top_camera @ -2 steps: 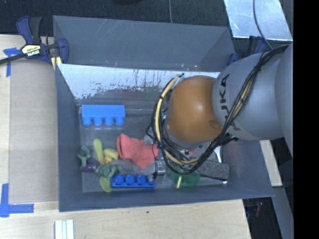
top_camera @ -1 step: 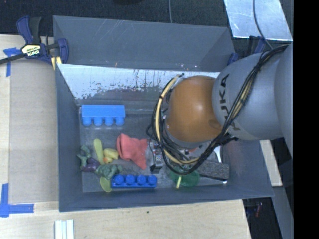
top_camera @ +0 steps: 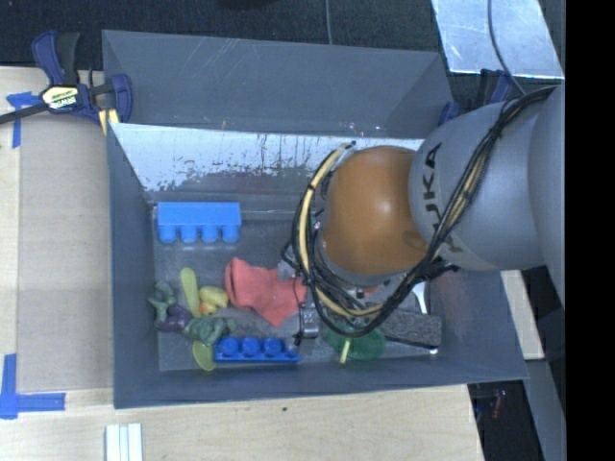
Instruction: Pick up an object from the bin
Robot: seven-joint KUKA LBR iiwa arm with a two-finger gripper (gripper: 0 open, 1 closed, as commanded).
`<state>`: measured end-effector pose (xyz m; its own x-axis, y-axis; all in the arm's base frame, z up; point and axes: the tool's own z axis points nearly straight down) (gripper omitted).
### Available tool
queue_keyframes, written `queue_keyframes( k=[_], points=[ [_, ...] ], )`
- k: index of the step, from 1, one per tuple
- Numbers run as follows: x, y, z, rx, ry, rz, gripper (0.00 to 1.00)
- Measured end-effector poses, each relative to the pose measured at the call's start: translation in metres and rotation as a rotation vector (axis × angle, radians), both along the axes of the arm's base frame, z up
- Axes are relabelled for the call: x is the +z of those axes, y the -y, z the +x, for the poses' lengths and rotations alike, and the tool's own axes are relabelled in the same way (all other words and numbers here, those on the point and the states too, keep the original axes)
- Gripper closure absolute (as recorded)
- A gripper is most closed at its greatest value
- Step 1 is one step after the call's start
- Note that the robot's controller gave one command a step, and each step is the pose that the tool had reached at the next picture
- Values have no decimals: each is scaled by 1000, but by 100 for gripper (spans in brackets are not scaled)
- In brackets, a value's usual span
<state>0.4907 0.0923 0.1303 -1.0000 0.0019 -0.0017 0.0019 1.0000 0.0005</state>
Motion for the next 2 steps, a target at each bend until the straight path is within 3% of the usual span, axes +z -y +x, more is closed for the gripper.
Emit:
queue_keyframes(
  k=[1, 2],
  points=[
    [0, 0, 0, 0, 0, 0, 100],
    [0, 0, 0, 0, 0, 0, 0]
  ],
)
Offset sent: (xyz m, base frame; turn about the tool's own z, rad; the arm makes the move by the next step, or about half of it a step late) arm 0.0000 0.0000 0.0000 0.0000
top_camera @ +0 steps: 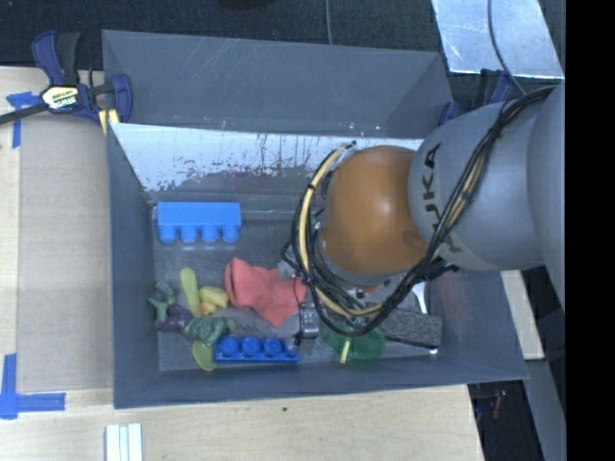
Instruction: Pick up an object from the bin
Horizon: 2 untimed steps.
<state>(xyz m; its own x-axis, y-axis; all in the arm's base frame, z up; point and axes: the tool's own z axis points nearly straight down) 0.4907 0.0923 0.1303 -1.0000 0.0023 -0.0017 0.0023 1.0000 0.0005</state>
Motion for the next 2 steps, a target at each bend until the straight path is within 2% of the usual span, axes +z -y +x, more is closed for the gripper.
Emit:
queue_keyframes(
  k=[1, 2],
  points=[
    [0, 0, 0, 0, 0, 0, 100],
    [0, 0, 0, 0, 0, 0, 0]
  ],
)
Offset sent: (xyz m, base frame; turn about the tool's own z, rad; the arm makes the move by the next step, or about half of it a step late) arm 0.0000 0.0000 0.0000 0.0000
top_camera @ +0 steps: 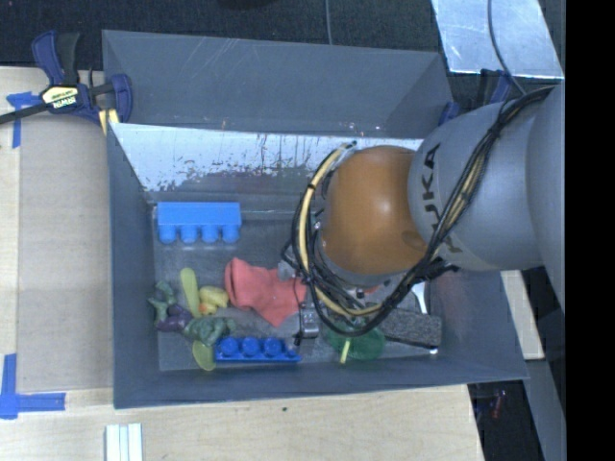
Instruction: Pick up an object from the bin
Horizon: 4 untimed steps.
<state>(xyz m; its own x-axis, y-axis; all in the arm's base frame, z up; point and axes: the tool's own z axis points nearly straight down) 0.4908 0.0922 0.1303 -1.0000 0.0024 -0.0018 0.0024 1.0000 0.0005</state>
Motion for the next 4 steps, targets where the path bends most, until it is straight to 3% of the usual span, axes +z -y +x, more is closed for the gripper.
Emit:
queue_keyframes(
  k=[1, 2, 3, 4],
  points=[
    [0, 0, 0, 0, 0, 0, 0],
    [21, -35, 41, 231, 5, 0, 100],
    [21, -35, 41, 231, 5, 0, 0],
    [21, -35, 41, 230, 5, 0, 0]
  ],
)
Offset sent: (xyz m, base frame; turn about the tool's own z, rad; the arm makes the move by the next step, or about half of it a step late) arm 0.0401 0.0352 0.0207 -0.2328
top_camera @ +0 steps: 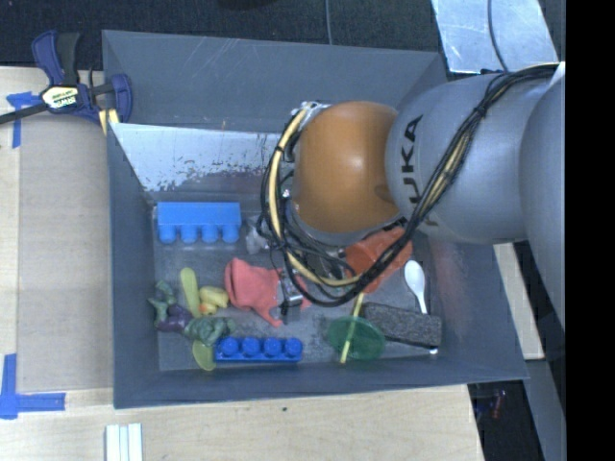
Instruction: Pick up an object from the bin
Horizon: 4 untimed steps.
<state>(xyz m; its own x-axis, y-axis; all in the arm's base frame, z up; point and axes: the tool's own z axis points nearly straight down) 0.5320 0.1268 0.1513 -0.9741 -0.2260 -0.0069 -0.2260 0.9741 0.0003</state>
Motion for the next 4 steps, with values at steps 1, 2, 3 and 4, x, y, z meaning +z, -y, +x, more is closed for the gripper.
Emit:
queue_keyframes(
  k=[1, 2, 3, 4],
  points=[
    [-35, 27, 8, -100, 7, 4, 0],
    [-71, 45, 18, -152, 0, 1, 100],
    [-71, 45, 18, -152, 0, 1, 0],
    [-71, 45, 18, -152, 0, 1, 100]
  ],
)
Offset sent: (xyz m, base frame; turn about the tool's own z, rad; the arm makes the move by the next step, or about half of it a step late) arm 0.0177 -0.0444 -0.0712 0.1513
